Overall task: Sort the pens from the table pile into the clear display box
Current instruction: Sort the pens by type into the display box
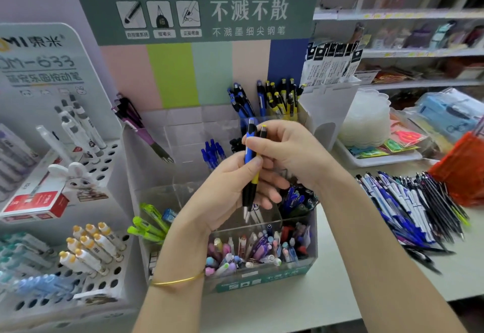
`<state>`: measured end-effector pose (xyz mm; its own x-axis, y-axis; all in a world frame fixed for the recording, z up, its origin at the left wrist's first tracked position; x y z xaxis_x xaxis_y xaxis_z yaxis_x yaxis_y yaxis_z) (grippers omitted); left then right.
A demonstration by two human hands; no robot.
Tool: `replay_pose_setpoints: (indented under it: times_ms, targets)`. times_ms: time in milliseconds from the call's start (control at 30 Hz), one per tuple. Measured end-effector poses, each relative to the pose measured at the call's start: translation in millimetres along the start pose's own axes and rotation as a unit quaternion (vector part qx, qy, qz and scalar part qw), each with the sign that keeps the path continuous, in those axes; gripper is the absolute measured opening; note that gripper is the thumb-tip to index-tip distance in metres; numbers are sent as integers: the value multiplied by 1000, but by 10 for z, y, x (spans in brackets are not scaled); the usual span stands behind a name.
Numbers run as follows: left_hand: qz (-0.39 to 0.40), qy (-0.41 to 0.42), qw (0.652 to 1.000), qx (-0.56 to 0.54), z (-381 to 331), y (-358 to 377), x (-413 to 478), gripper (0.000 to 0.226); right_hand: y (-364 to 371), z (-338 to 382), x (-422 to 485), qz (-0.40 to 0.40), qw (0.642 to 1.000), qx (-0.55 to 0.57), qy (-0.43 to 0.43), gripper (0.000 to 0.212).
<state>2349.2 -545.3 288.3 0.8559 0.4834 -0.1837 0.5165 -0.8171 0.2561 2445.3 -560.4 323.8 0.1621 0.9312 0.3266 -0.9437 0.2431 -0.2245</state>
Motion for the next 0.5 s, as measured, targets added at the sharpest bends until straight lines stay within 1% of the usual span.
replay_pose_setpoints:
  times_ms: [67, 133, 167, 200, 233, 267, 367, 433, 500]
  targets:
    - [-41, 10, 999, -13, -77, -48, 41, 20, -154, 137, 112, -61, 997, 11, -34, 12]
    - [-101, 7, 995, -22, -109, -149, 67, 17, -434, 315, 223, -155, 985, 7, -79, 7]
    - [-129, 4, 991, -17, -114, -201, 71, 19, -573, 411, 267, -195, 975, -22, -105, 8]
    - [-150, 2, 989, -14, -114, -243, 72, 23, -677, 503, 306, -219, 965, -64, -131, 9]
    - [-163, 0, 987, -14, -114, -269, 67, 25, -735, 565, 349, -221, 957, -111, -151, 7]
    - [-169, -2, 985, -15, -110, -280, 66, 25, -744, 601, 398, -207, 953, -152, -163, 4]
    - [-163, -7, 986, -17, -101, -240, 79, 24, -654, 633, 536, -145, 941, -242, -189, 10]
    - [-157, -9, 988, -13, -103, -208, 97, 22, -594, 648, 602, -112, 930, -285, -202, 15]
    - [-153, -8, 988, -11, -115, -189, 110, 21, -564, 657, 643, -87, 925, -302, -216, 17]
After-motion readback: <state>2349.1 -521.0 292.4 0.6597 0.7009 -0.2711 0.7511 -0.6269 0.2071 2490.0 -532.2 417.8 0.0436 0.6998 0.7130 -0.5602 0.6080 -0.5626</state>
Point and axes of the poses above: each hand's wrist, its own x-axis towards the middle knuckle, its own y-axis out of the palm, z = x × y, the point moved 7 cm from there along x, towards the middle knuckle, and after that the axes turned 11 degrees about -y, right-handed, at the moved point
